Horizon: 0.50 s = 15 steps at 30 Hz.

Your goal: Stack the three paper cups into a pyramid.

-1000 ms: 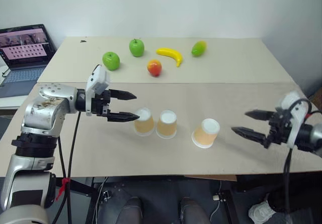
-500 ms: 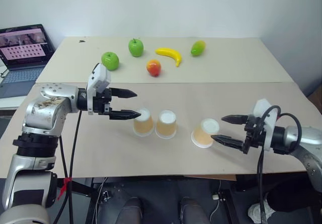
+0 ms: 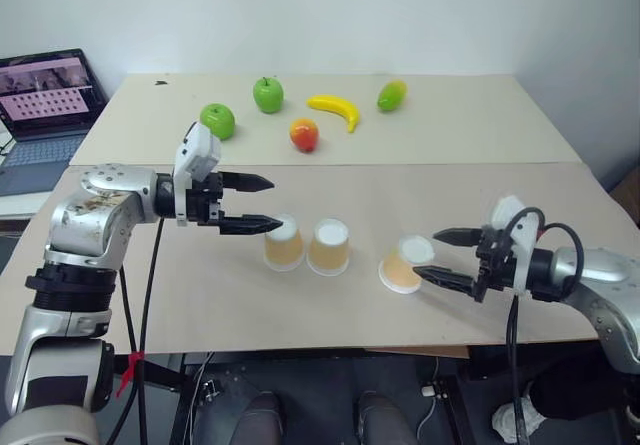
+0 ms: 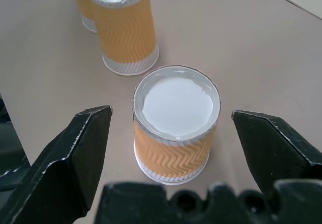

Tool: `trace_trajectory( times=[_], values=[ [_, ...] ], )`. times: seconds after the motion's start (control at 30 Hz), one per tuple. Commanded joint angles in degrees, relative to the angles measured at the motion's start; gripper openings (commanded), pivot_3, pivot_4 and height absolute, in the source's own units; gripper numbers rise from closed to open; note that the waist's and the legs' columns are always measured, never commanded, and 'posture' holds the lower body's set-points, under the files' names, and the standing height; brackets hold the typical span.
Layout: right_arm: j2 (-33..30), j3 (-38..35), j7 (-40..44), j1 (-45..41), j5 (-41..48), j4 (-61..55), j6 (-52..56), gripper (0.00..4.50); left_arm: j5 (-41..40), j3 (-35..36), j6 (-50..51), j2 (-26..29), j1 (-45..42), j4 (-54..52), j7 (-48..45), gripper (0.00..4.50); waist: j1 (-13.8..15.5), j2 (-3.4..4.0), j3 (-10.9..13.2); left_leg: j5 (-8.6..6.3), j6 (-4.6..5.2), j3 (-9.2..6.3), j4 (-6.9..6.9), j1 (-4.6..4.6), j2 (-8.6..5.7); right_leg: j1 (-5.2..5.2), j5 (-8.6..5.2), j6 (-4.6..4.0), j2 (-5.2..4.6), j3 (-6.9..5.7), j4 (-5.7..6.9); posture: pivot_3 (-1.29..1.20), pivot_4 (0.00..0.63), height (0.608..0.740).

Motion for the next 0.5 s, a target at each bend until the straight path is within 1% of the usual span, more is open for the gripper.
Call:
trace_trajectory(
  times=[0.03, 0.27, 0.5],
  values=[
    [1.1, 1.1, 0.2, -1.9, -1.8, 2.2, -3.1, 4.50, -1.4, 1.6, 0.5, 0.8, -1.0, -2.4, 0.2, 4.47, 0.0, 0.00, 0.0, 0.00, 0.00, 0.00, 0.00, 0.00, 0.00, 0.00, 0.00, 0.00, 0.00, 0.00, 0.00, 0.00, 0.150, 0.732],
    [3.1, 3.5, 0.8, -4.8, -3.8, 6.3, -5.3, 4.50, -1.4, 2.0, 0.7, 1.1, -0.8, -2.7, 0.6, 4.47, 0.0, 0.00, 0.0, 0.00, 0.00, -0.01, 0.00, 0.00, 0.00, -0.01, 0.00, 0.00, 0.01, 0.00, 0.02, 0.00, 0.150, 0.732],
    [4.3, 3.4, 1.2, -6.2, -4.3, 7.4, -4.7, 4.50, -1.3, 2.1, 0.6, 1.2, -0.5, -2.5, 0.9, 4.47, 0.0, 0.00, 0.0, 0.00, 0.00, 0.00, 0.00, -0.01, 0.00, -0.02, 0.00, 0.00, -0.01, 0.00, 0.02, 0.00, 0.150, 0.732]
  ],
)
